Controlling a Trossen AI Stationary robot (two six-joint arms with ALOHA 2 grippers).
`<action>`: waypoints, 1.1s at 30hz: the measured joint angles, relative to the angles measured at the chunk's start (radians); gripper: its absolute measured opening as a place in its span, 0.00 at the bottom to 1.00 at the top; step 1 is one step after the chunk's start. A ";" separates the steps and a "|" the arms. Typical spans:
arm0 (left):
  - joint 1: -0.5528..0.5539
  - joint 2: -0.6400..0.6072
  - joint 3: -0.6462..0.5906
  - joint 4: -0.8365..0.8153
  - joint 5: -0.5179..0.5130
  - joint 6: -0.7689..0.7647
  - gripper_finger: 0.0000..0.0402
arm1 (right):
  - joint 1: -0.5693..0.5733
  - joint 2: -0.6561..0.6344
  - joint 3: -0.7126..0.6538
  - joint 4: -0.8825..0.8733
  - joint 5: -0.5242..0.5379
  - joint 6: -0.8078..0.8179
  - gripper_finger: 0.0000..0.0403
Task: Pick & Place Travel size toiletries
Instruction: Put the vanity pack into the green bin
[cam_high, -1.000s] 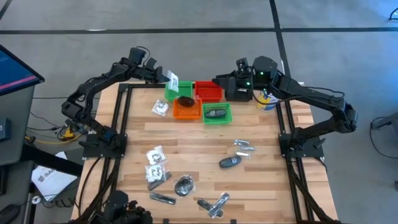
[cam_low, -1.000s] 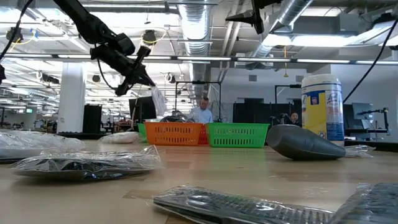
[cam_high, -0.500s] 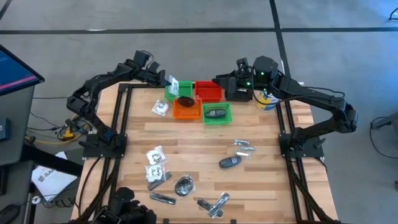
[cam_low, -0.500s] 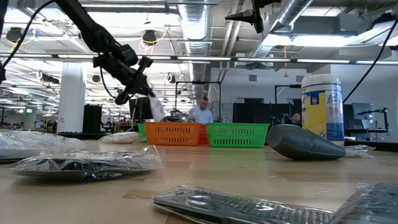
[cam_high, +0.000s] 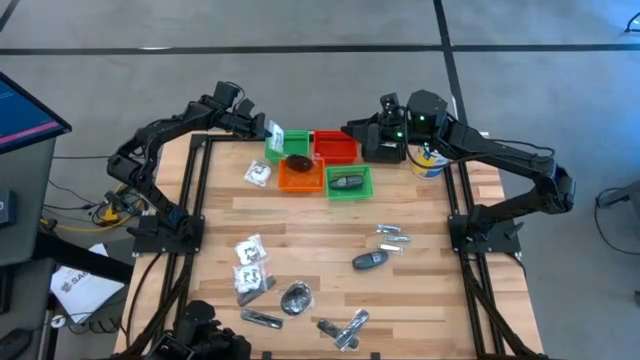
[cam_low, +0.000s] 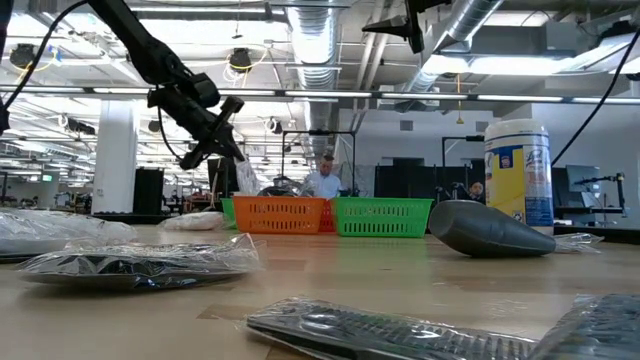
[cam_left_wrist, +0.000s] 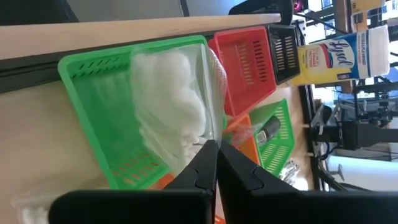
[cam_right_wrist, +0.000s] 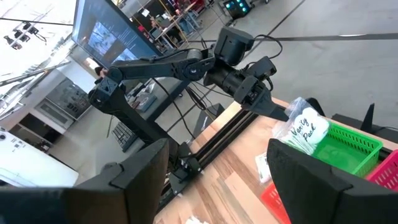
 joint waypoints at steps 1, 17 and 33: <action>0.000 0.000 0.000 0.000 -0.002 0.000 0.00 | 0.000 0.000 0.000 0.000 0.000 0.000 0.66; 0.000 0.000 0.000 -0.145 -0.121 0.071 0.00 | 0.000 0.000 0.000 0.000 0.000 0.000 0.66; 0.000 0.000 0.000 -0.125 -0.205 0.106 0.00 | -0.001 0.000 0.000 0.000 -0.001 -0.023 0.66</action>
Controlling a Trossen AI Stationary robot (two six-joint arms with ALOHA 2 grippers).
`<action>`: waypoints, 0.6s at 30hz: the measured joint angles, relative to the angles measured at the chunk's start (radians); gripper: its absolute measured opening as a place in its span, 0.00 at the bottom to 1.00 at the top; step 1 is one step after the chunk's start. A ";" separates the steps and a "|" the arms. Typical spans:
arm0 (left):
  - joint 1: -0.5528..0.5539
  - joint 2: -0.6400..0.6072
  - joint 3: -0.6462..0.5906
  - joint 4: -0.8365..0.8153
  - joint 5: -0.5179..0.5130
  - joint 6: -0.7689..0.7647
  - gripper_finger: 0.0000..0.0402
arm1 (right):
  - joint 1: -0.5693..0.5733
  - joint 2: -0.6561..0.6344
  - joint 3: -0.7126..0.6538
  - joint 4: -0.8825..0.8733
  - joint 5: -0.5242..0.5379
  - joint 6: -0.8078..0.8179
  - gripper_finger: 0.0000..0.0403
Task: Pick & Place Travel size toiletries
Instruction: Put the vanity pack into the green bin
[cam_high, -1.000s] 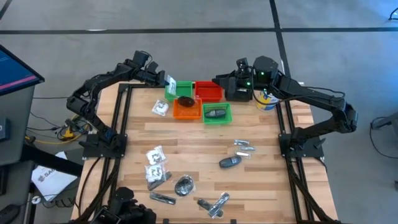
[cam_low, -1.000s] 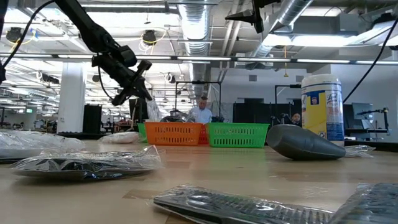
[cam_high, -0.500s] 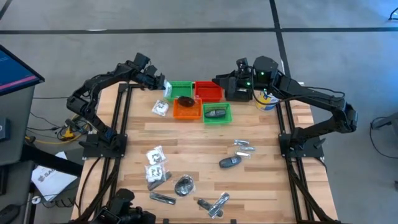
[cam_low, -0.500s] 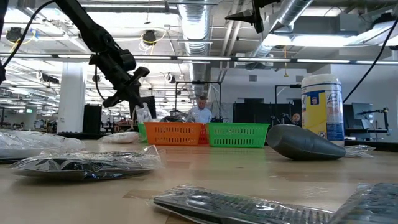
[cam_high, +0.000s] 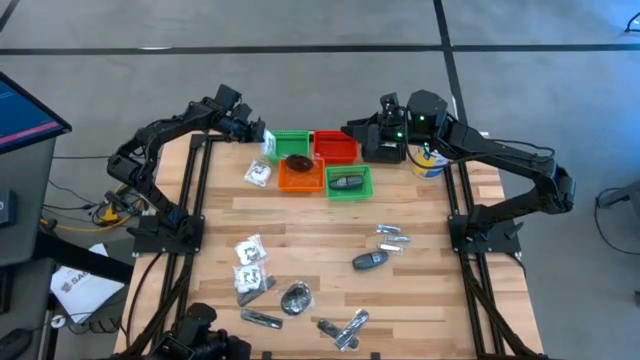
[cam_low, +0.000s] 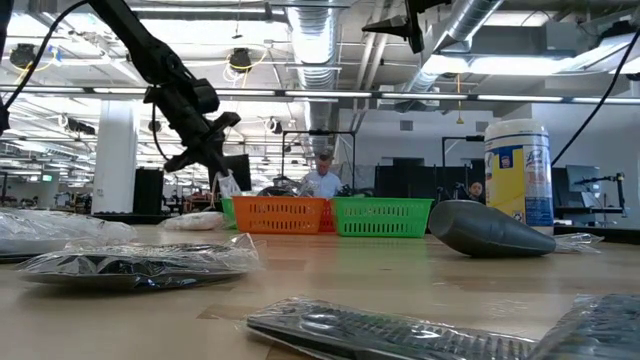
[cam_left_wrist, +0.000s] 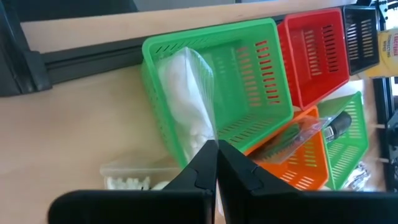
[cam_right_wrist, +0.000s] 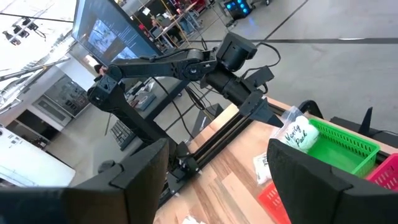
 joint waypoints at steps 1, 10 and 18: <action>0.000 0.000 0.000 0.004 0.000 0.000 0.00 | -0.003 0.000 0.000 0.000 0.000 0.000 0.66; -0.001 0.000 0.000 0.014 -0.015 0.024 0.00 | -0.008 0.000 0.000 0.000 0.000 0.000 0.66; -0.001 0.000 0.000 0.020 -0.035 0.037 0.00 | -0.020 0.000 0.000 0.000 0.000 -0.002 0.66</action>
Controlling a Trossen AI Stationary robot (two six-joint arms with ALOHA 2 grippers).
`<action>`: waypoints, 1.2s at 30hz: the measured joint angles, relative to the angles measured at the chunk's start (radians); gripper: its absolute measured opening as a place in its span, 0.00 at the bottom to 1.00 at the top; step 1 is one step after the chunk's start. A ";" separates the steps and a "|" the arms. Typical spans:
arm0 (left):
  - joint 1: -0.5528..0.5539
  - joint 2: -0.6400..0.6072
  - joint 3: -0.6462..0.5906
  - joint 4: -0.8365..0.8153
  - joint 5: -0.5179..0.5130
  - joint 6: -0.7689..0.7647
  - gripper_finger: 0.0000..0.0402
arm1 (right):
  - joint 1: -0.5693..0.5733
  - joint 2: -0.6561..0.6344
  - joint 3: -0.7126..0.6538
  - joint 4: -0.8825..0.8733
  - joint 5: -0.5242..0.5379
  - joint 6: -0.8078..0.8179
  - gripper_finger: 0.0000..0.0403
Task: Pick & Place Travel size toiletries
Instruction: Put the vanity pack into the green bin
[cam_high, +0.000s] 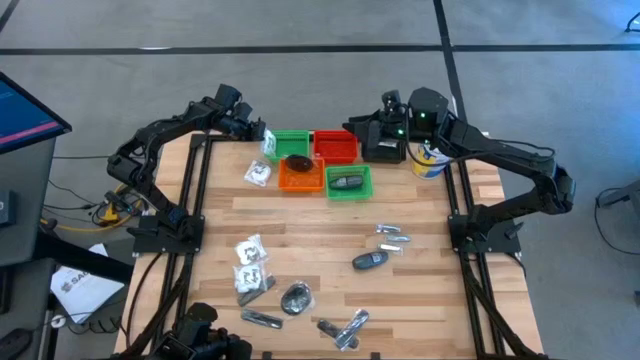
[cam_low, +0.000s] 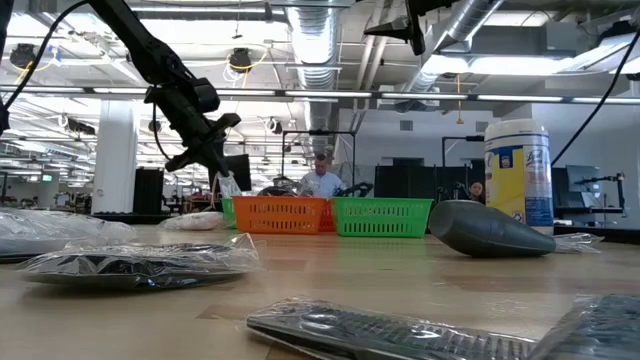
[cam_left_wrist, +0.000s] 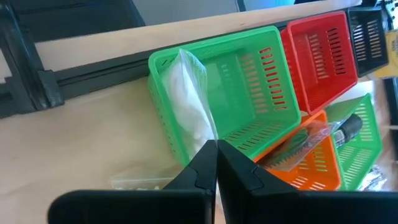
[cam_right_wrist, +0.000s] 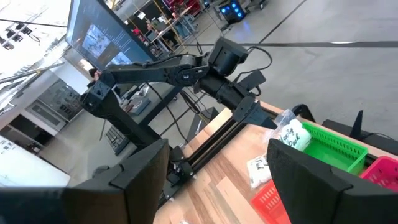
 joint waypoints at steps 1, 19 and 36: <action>0.000 0.000 0.000 0.000 -0.001 0.009 0.00 | 0.001 0.000 0.000 0.000 0.000 0.000 0.66; -0.029 0.000 0.000 0.007 -0.032 0.033 0.00 | 0.001 0.000 0.000 0.000 0.000 0.000 0.66; -0.029 0.000 0.000 0.003 -0.079 0.034 0.00 | 0.001 0.000 0.000 -0.015 0.000 0.000 0.66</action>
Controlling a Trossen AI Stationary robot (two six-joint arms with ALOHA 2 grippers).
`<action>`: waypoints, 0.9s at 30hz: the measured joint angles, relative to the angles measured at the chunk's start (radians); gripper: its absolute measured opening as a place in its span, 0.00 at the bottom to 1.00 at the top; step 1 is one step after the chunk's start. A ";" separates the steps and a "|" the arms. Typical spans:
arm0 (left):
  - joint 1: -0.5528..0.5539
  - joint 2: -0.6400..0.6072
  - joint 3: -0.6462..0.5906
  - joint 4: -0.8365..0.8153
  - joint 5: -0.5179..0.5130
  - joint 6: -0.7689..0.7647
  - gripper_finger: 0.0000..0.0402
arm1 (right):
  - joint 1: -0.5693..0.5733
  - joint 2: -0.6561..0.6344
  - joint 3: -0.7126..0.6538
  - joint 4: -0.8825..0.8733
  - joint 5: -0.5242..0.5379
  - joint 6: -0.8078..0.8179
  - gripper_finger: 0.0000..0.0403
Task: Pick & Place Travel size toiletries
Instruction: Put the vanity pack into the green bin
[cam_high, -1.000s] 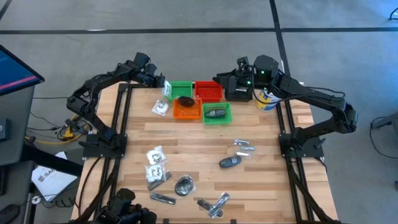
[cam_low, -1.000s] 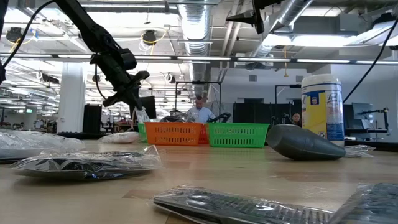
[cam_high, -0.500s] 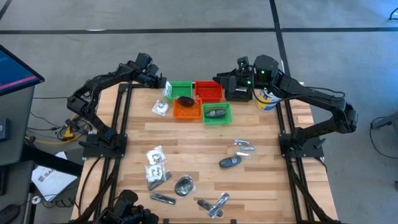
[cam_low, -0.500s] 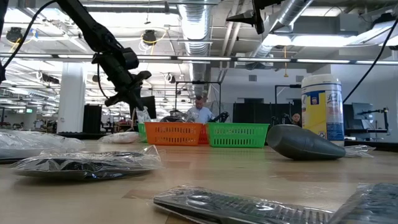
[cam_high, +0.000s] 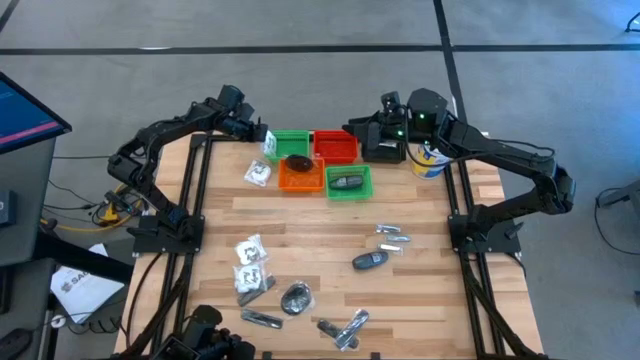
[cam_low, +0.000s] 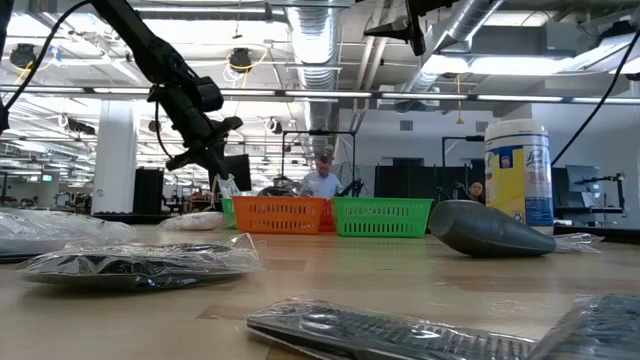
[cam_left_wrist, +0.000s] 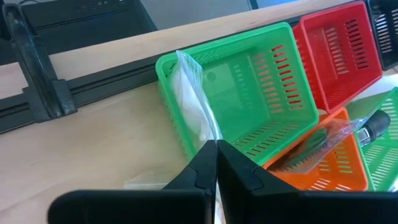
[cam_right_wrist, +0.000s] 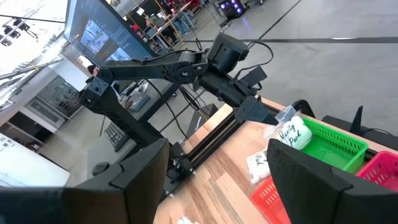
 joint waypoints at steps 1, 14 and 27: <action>0.000 0.003 0.000 0.001 0.000 0.000 0.00 | 0.000 0.000 0.000 0.000 0.000 0.000 0.66; -0.039 0.066 0.000 0.007 -0.001 0.000 0.00 | -0.012 0.000 0.000 -0.016 0.000 -0.008 0.66; -0.029 0.051 0.000 0.008 -0.033 0.000 0.18 | -0.018 0.000 0.000 -0.023 0.000 -0.008 0.66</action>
